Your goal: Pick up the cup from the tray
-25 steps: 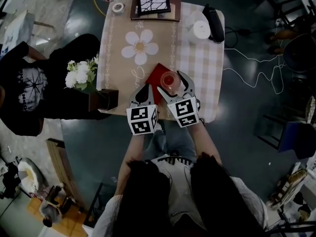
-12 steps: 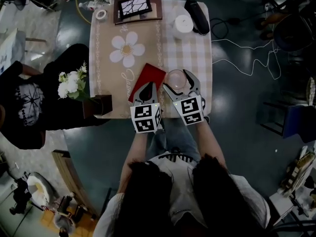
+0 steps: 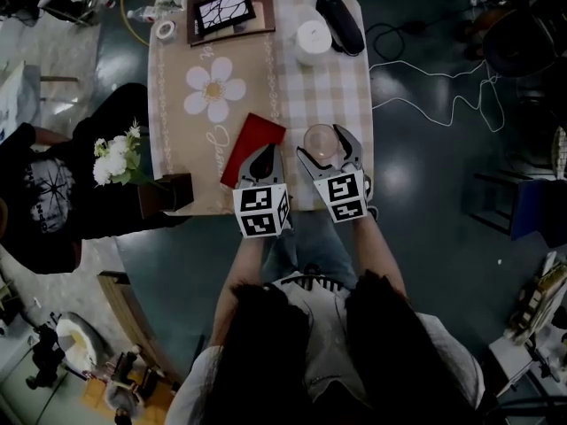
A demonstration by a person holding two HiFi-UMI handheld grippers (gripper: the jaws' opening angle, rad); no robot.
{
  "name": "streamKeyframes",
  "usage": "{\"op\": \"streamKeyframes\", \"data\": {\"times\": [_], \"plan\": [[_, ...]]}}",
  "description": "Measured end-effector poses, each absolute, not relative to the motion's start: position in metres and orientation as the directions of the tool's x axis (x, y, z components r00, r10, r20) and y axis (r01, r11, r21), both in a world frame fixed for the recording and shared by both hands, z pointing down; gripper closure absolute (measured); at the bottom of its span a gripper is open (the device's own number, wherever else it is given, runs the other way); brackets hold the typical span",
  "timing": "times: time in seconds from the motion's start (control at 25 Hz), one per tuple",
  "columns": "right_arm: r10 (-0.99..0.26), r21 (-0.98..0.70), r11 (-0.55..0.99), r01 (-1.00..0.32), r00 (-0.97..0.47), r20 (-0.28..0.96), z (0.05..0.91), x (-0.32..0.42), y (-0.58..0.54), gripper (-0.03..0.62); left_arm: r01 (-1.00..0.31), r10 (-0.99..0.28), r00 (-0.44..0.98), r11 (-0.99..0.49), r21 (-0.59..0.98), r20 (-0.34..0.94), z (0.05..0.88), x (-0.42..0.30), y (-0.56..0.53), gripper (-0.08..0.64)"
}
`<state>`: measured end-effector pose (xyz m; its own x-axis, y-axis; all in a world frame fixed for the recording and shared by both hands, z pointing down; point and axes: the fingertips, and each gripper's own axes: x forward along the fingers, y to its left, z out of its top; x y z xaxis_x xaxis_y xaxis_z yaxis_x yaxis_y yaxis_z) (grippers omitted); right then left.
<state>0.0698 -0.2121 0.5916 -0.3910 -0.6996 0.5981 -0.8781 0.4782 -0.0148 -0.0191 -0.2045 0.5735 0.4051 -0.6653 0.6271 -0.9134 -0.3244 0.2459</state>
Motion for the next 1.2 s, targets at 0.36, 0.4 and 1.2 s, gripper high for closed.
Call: {"op": "streamKeyframes", "data": {"times": [0.36,0.4,1.2], "plan": [[-0.703,-0.033,0.464,-0.885,-0.39,0.595,0.605,0.078,-0.21,0.199,-0.909,-0.652,0.413,-0.34,0.241,0.636,0.578,-0.012,-0.199,0.552],[-0.704,-0.035,0.463,-0.886,-0.391,0.593,0.605,0.079,-0.21,0.199,-0.908,-0.65,0.413,-0.342,0.241,0.637,0.578,-0.012,-0.198,0.552],[-0.759,-0.001,0.471,-0.882,-0.405,0.51,0.572,0.076,-0.214,0.196,-0.865,-0.644,0.497,-0.421,0.273,0.581,0.558,-0.006,-0.194,0.552]]}}
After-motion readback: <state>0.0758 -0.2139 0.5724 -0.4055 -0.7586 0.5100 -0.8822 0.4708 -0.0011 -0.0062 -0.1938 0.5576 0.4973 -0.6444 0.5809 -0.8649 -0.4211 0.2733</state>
